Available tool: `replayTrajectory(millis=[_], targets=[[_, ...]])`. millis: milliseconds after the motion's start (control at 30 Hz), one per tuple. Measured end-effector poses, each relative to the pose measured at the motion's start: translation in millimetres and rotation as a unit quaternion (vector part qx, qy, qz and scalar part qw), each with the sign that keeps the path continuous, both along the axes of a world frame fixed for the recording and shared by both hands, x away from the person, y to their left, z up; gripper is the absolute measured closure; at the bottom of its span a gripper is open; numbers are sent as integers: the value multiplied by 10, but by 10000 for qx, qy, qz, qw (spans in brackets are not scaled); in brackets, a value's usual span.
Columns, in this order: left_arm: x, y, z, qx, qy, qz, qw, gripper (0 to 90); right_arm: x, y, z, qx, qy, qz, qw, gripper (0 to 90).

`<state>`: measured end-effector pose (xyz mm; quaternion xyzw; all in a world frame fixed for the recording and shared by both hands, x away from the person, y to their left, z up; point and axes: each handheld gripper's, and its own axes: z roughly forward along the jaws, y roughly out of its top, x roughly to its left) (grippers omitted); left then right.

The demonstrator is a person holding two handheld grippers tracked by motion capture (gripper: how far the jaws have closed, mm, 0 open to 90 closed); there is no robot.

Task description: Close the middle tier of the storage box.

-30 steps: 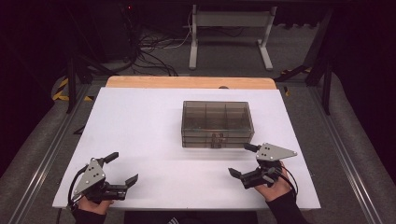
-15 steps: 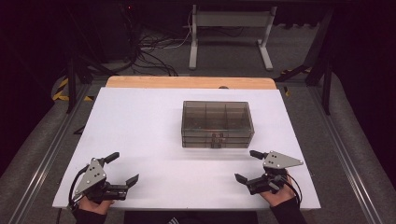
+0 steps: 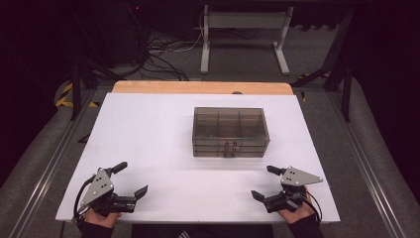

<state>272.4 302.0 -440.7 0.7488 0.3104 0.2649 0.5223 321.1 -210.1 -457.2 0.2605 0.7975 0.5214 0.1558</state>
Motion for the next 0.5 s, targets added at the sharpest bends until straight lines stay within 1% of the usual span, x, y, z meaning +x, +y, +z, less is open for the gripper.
replayTrajectory(millis=[67,100,167,233,300,500], targets=[[3,-2,-1,16,-20,3,10000,19,-13,-14,-16,49,-6,-29,10000,0],[0,-8,-4,-23,12,2,10000,19,-18,-19,-26,68,-10,-41,10000,0],[3,-13,-8,-9,8,-4,10000,19,-26,-21,-45,96,13,-58,9999,0],[7,-17,-12,27,8,-25,10000,19,-29,-19,-49,58,17,-46,10000,0],[9,-28,-20,12,44,-42,10000,19,-38,-12,-59,40,-20,-106,9999,0],[9,-25,-20,25,21,-52,10000,19,-32,-16,-76,16,4,-143,9999,0]])
